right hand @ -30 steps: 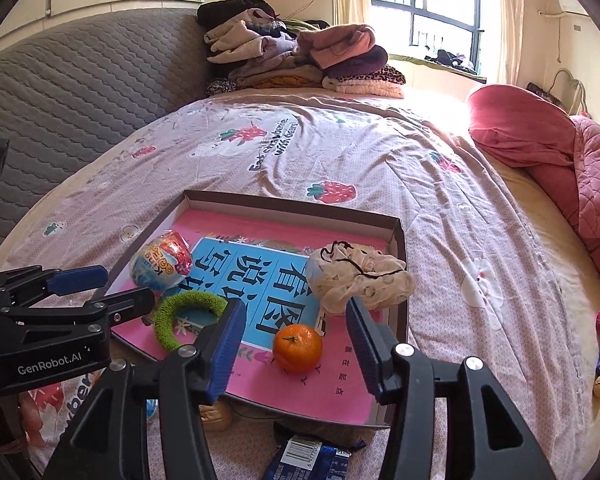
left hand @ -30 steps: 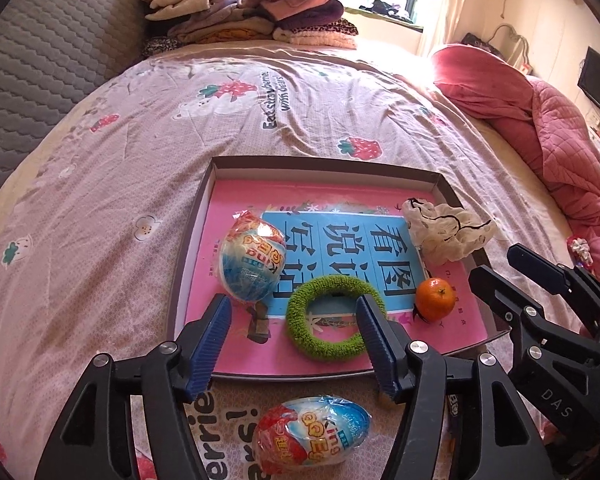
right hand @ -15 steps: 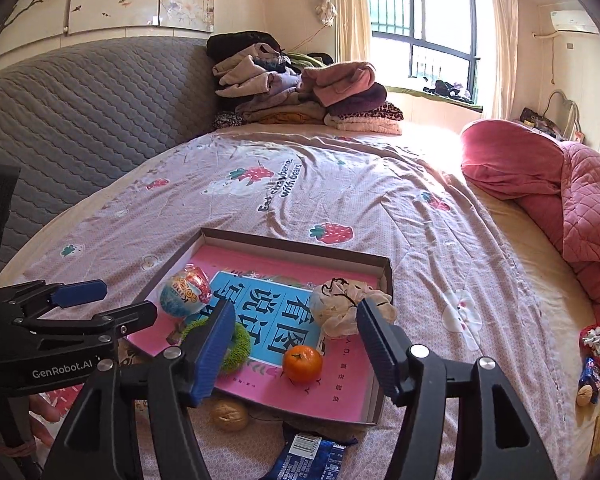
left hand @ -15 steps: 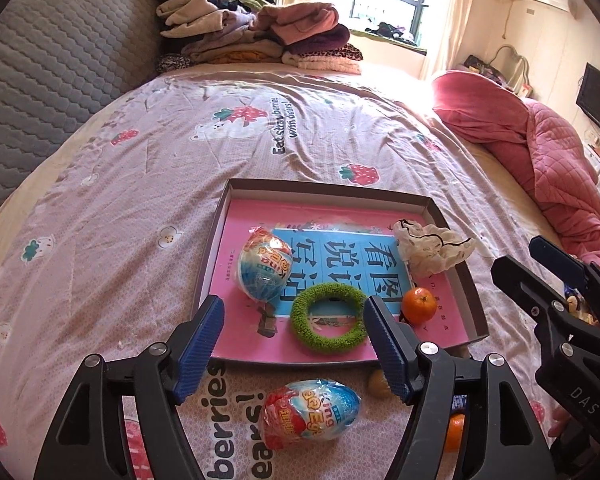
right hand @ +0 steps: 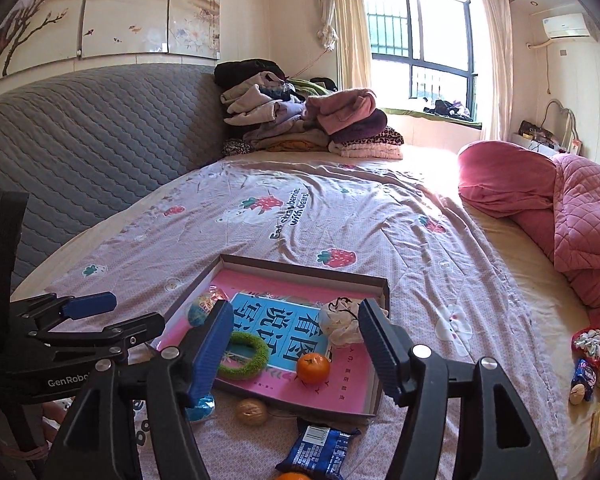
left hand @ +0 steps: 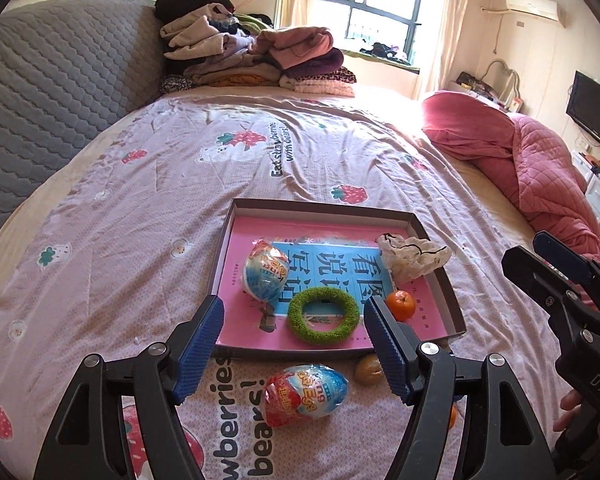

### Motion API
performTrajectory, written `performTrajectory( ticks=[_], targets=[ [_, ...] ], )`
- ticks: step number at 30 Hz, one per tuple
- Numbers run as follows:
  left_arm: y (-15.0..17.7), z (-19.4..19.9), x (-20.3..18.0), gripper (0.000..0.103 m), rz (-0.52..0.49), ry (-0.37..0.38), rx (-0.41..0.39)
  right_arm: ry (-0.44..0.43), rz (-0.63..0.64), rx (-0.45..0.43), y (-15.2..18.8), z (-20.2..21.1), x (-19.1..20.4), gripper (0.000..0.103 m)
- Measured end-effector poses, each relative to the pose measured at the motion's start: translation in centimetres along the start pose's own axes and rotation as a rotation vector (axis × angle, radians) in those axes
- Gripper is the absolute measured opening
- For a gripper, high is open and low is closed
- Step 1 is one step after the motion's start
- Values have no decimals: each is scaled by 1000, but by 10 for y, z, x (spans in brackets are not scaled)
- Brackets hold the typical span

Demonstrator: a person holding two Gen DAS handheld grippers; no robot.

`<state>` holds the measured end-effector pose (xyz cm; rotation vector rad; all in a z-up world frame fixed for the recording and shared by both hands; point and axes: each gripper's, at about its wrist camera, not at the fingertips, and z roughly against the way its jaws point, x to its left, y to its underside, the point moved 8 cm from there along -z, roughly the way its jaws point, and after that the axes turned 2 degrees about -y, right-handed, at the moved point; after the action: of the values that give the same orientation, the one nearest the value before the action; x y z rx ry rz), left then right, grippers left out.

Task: Organize objects
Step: 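Withdraw both grippers up and back from the tray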

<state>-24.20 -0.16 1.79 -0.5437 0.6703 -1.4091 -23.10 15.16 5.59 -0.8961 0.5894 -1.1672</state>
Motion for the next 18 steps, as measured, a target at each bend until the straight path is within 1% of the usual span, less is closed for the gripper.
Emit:
performTrajectory(
  ticks=[7, 18],
  targets=[
    [3, 18, 1, 76, -3, -7, -28, 6, -20, -30, -2, 18, -3, 65],
    [14, 30, 0, 76, -10, -2, -27, 24, -36, -42, 3, 33, -8, 65]
  ],
)
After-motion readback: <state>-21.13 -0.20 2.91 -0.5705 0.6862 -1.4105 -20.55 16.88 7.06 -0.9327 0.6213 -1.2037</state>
